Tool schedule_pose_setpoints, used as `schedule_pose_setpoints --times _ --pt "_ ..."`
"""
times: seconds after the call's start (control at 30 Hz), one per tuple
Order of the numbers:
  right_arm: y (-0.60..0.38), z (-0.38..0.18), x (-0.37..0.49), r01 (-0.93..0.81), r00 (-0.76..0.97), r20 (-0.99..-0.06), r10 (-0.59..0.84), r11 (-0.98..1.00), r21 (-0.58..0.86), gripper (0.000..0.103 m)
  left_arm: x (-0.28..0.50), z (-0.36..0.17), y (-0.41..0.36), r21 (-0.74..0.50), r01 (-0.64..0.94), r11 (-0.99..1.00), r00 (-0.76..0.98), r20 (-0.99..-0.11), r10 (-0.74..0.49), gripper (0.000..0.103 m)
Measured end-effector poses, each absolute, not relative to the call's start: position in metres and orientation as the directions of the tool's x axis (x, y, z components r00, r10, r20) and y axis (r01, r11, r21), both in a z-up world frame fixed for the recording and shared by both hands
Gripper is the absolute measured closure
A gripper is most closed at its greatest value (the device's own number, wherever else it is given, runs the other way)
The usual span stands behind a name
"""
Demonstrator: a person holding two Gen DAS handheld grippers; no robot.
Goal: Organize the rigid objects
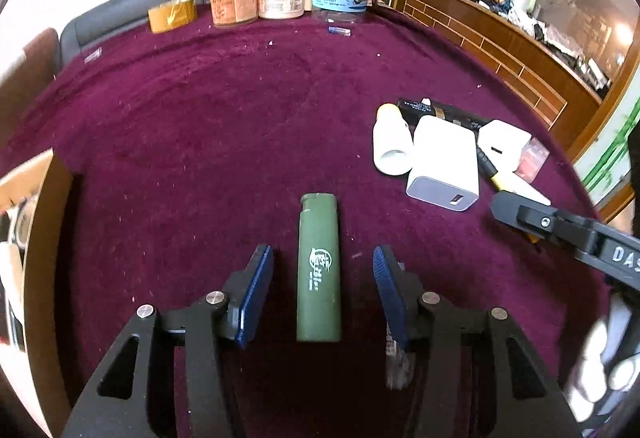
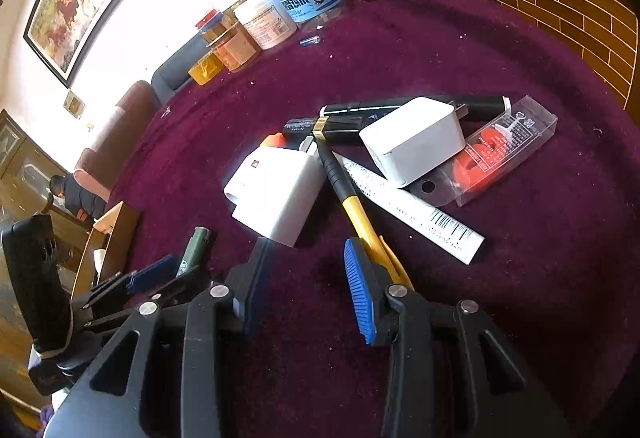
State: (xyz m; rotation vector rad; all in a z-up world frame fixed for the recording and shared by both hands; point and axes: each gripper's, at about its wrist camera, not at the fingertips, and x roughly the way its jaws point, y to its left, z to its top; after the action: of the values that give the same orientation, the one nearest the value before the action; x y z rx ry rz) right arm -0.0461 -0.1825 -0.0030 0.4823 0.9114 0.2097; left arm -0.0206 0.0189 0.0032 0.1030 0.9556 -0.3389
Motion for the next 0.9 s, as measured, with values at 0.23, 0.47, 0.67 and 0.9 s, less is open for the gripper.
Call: schedule_pose_setpoints --times 0.23,0.47,0.67,0.9 --pt "-0.178 -0.004 -0.045 0.023 0.591 -0.72 0.364 0.884 0.467 0.068 -0.031 0.003 0.017 -0.024 0.349 0.937 0.546 -0.808 -0.224 0.087" --pt "-0.146 0.012 -0.06 -0.09 0.569 -0.719 0.399 0.899 0.428 0.068 -0.063 0.029 0.061 -0.217 0.303 0.928 0.537 -0.766 -0.355 0.087" --pt "-0.067 0.006 -0.062 -0.22 0.458 -0.803 0.381 0.924 0.313 0.068 -0.091 0.059 0.104 -0.307 0.273 0.912 0.594 -0.692 -0.411 0.087" --pt "-0.031 0.004 -0.06 -0.22 0.508 -0.843 0.179 0.973 0.073 0.09 -0.117 0.07 0.162 -0.352 0.193 0.916 0.653 -0.651 -0.388 0.087"
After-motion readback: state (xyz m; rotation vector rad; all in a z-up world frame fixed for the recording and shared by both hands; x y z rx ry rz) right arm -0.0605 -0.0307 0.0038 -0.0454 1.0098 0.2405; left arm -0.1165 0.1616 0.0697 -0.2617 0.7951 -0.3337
